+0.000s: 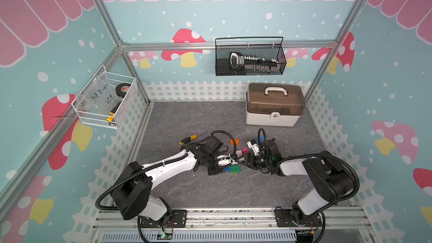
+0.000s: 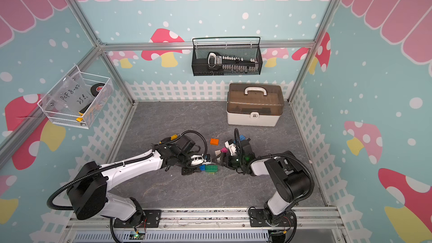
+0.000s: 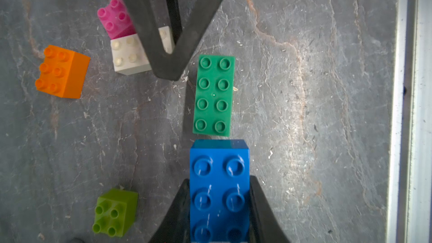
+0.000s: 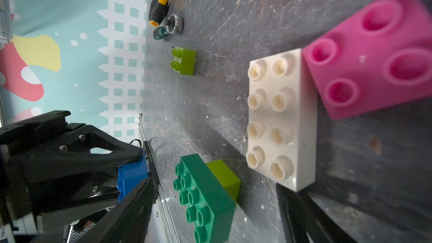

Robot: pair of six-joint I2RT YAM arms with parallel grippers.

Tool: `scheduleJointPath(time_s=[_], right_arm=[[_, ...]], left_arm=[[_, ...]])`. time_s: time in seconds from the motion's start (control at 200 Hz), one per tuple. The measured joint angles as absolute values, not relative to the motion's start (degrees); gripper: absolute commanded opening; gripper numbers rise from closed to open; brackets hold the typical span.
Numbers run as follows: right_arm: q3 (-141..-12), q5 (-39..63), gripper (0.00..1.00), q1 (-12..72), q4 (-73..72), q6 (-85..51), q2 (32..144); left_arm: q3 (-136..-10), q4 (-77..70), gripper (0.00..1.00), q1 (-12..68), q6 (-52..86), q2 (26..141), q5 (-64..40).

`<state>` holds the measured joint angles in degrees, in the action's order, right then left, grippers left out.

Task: Assemble a heart with lego
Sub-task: Assemble the lego brick with the lego brick.

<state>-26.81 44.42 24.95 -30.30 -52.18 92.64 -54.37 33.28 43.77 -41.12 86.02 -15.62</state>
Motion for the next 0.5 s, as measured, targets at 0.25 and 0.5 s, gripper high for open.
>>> scheduleJointPath(time_s=[0.25, 0.5], right_arm=[[-25.47, 48.49, 0.85, 24.97, -34.81, -52.84, 94.28], [-25.41, 51.07, 0.86, 25.41, -40.62, -55.18, 97.47]], left_arm=[[-58.59, 33.67, 0.0, 45.56, -42.92, 90.15, -14.96], [-61.04, 34.68, 0.0, 45.87, -43.55, 93.65, -14.06]])
